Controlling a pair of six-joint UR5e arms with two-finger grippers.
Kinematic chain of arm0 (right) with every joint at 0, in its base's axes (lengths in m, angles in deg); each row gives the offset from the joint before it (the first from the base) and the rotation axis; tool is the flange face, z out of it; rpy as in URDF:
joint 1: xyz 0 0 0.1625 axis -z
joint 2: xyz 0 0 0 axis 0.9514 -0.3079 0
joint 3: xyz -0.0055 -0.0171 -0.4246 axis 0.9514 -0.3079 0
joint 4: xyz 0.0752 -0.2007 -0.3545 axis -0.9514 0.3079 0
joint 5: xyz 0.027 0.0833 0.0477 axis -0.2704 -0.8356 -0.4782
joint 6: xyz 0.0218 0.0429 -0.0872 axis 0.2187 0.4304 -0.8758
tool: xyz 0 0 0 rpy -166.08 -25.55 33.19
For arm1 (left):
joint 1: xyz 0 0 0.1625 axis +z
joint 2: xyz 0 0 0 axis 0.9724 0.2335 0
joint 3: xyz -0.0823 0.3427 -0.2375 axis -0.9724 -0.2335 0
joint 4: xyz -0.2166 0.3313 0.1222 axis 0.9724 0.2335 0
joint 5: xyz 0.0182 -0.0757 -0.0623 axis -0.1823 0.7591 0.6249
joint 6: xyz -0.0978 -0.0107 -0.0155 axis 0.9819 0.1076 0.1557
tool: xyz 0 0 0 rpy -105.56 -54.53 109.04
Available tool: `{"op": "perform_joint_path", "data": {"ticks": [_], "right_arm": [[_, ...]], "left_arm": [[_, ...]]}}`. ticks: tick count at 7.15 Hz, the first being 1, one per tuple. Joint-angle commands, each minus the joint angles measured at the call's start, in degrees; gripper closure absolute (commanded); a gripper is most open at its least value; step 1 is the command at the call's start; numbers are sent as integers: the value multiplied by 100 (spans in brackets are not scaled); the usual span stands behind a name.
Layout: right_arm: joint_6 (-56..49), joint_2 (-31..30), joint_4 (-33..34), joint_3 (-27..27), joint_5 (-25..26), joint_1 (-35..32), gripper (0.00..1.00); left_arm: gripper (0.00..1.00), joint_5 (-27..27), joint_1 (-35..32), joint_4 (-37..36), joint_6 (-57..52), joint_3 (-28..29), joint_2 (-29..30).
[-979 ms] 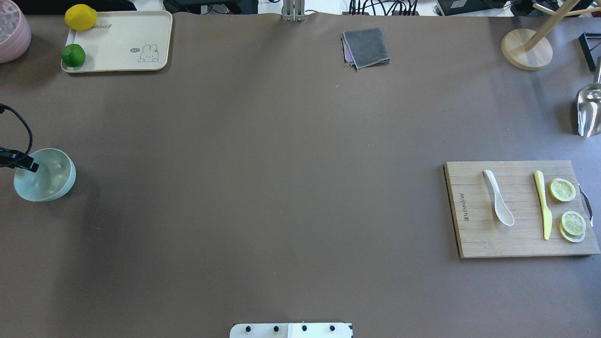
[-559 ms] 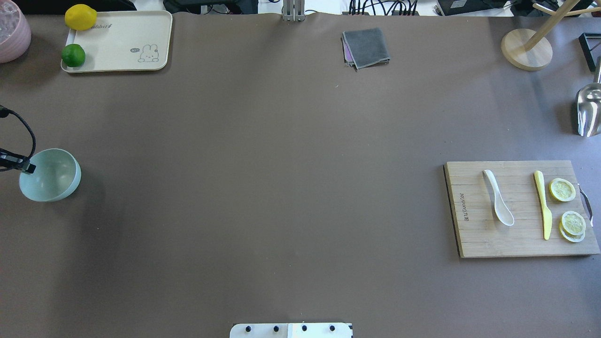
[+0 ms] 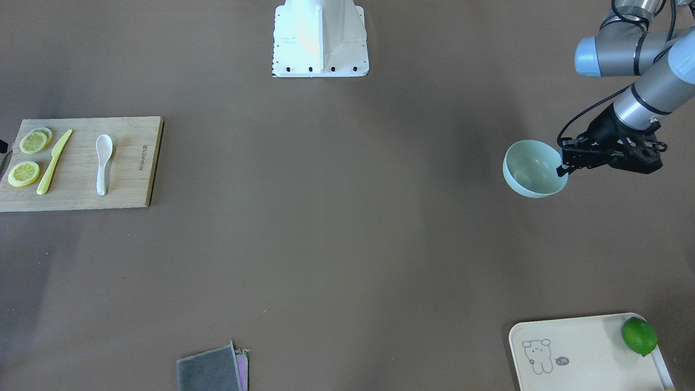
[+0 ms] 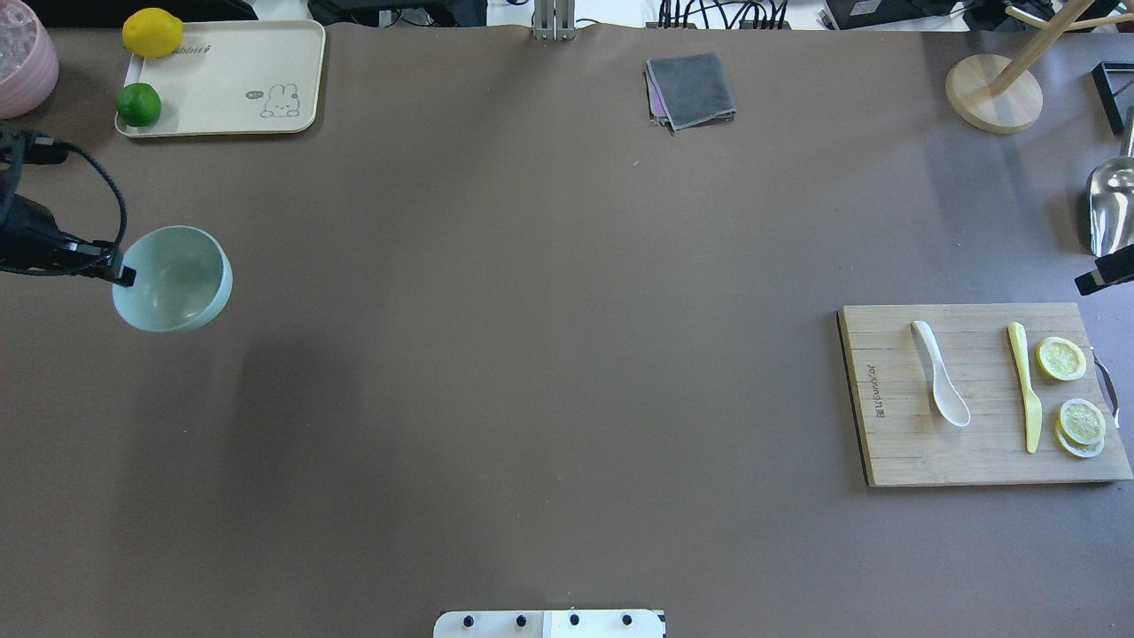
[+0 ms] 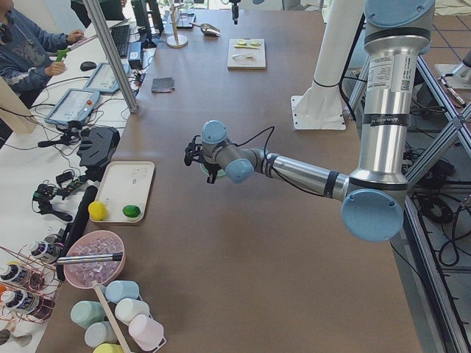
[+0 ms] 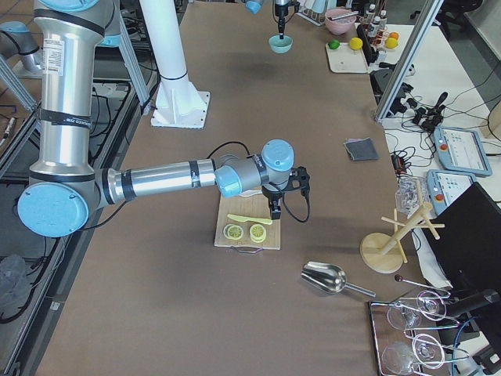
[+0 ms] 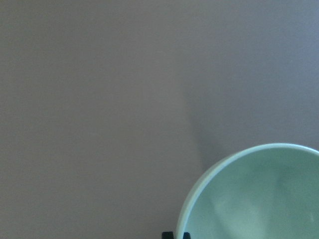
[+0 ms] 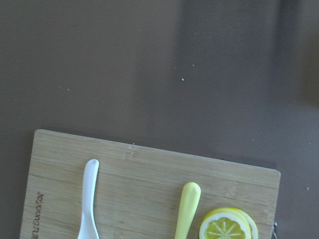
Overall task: Place spoon in bowl
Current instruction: 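Carry the bowl to table centre with left gripper while right reaches spoon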
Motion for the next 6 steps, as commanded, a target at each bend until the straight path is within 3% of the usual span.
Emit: {"op": "perform_joint_path", "data": {"ticks": [1,4,6], "right_arm": [[744,336,-3,47,218,541,1],[1876,389,-730,38,699,1454,1],[1942,407,-768,-32,1035,1922,2]], "left_arm": [[100,-466,703,-797,1266,-326,1010],[100,-1548,2039,-1779,2674,-265,2233],[100,-2164,2840,-1800,3220,-3,2734]]}}
